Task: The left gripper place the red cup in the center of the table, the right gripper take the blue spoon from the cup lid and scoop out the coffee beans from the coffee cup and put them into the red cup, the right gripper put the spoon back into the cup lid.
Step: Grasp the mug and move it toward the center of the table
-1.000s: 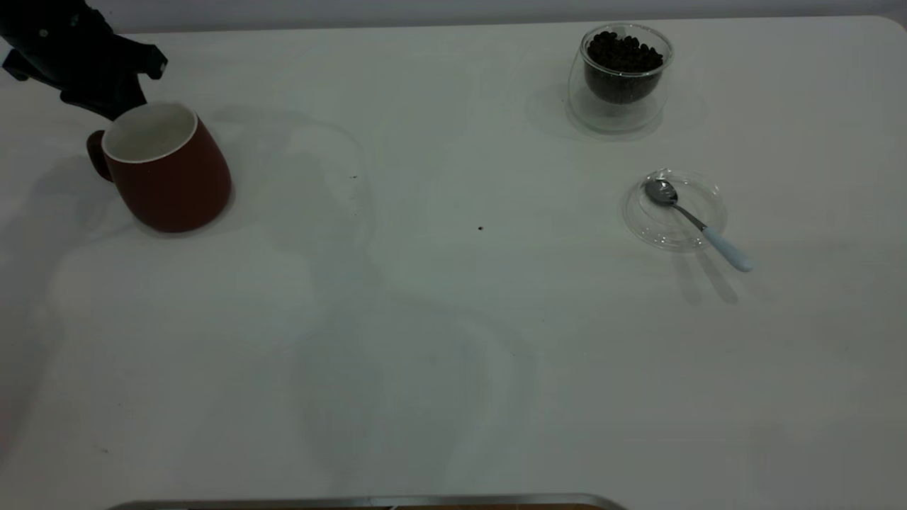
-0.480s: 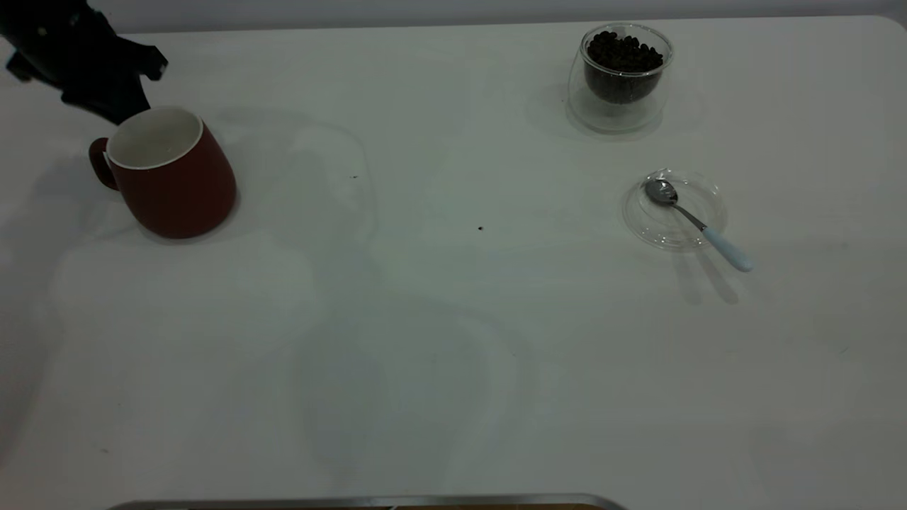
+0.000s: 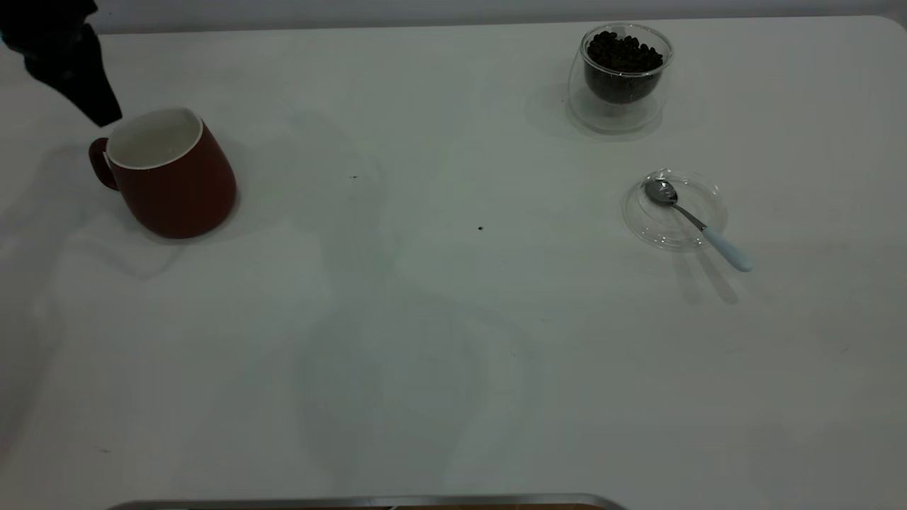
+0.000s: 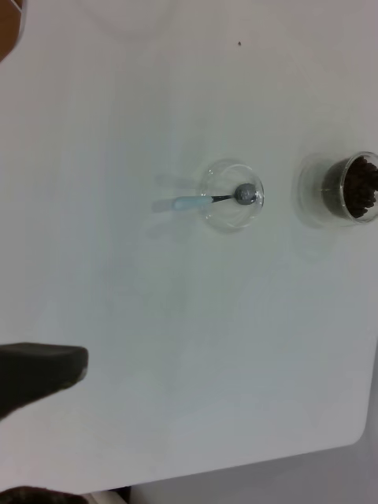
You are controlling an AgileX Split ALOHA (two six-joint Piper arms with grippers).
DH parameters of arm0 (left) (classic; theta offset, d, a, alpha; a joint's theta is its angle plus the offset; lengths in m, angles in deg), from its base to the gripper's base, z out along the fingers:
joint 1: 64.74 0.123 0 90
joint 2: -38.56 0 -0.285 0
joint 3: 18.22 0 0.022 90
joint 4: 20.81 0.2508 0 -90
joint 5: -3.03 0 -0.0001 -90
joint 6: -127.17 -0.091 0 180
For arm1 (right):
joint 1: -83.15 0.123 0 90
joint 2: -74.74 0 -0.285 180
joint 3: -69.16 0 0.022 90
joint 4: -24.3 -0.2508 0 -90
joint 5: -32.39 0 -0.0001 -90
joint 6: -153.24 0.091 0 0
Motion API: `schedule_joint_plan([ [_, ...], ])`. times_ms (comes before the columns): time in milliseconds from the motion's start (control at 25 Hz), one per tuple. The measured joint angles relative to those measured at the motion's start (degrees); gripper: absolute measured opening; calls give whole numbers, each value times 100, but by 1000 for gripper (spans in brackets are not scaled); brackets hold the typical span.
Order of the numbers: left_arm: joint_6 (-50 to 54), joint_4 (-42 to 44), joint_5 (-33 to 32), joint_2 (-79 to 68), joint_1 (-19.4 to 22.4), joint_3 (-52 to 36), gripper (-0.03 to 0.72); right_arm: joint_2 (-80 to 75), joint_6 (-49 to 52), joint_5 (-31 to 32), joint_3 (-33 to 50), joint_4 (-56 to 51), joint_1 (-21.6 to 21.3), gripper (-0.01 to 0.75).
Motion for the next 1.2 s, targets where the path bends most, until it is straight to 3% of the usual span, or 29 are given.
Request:
schedule_joint_plan([
  [280, -483, 158, -60, 0, 0, 0, 28, 0, 0, 0, 0, 0, 0, 391],
  [400, -454, 255, -65, 0, 0, 0, 72, 0, 0, 0, 0, 0, 0, 391],
  [840, -505, 831, -95, -8, -64, 5, 439, 0, 0, 0, 0, 0, 0, 391],
  [1200, -739, 1446, 33, -358, -610, 5, 463, 0, 0, 0, 0, 0, 0, 391],
])
